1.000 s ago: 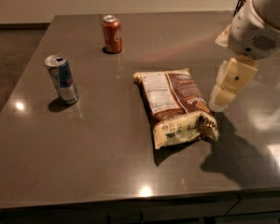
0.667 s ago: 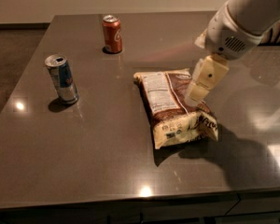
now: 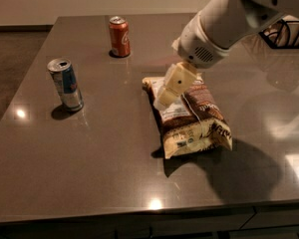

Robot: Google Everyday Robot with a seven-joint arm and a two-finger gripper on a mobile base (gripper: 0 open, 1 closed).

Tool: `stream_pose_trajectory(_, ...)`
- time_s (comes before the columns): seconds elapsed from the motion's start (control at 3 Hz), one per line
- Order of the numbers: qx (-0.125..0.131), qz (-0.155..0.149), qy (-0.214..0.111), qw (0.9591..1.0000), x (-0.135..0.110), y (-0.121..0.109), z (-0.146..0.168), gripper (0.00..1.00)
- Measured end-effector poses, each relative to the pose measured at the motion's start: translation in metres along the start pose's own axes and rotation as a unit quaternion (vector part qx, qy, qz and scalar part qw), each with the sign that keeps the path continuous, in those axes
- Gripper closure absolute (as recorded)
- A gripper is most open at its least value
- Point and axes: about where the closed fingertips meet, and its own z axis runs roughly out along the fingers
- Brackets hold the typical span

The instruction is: Knock redbull can over

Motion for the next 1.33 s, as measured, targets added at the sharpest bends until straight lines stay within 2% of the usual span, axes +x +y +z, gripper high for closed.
stream_pose_trajectory(0.33,-0.009,-0.01,-0.029,0.9995,-0.034,0.009,0.026,0.0)
stream_pose_trajectory(1.0,-0.039,0.013,-0.072,0.9965,-0.084,0.011,0.071,0.0)
stream_pose_trajectory(1.33,-0.038,0.018,-0.095,0.9946,-0.108,0.013,0.087,0.0)
